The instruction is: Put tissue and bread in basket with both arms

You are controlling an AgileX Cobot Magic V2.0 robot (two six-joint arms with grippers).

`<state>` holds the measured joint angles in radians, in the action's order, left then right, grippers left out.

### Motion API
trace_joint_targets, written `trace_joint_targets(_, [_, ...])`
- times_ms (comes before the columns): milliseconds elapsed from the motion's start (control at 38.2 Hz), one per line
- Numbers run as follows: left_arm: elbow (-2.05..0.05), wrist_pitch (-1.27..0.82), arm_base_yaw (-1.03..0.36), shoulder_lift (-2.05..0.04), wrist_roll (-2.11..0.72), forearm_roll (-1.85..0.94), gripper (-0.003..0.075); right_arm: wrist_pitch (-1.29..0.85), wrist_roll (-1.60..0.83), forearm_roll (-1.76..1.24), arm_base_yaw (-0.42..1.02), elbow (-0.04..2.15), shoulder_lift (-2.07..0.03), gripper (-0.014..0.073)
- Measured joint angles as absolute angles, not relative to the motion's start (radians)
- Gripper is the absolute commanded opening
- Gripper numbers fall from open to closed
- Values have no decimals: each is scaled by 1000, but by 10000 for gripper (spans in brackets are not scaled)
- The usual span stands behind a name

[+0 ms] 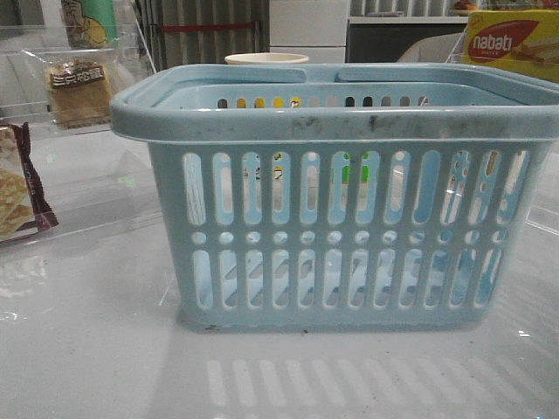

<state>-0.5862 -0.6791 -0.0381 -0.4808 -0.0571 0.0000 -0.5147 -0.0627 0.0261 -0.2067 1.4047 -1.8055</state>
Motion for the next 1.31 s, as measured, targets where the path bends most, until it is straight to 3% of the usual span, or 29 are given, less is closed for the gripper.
trace_joint_targets(708, [-586,-679,-38,-481,-57,0,90,-729,-64,-99,-184,1405,-1304,171])
trace_joint_targets(943, [-586,-679,-38,-481,-57,0,90,-792,-64,-107,7,1405,-1184,171])
trace_joint_targets(1310, [-586,-679,-38,-481,-57,0,90,-854,-64,-114,359,1367,-1230,171])
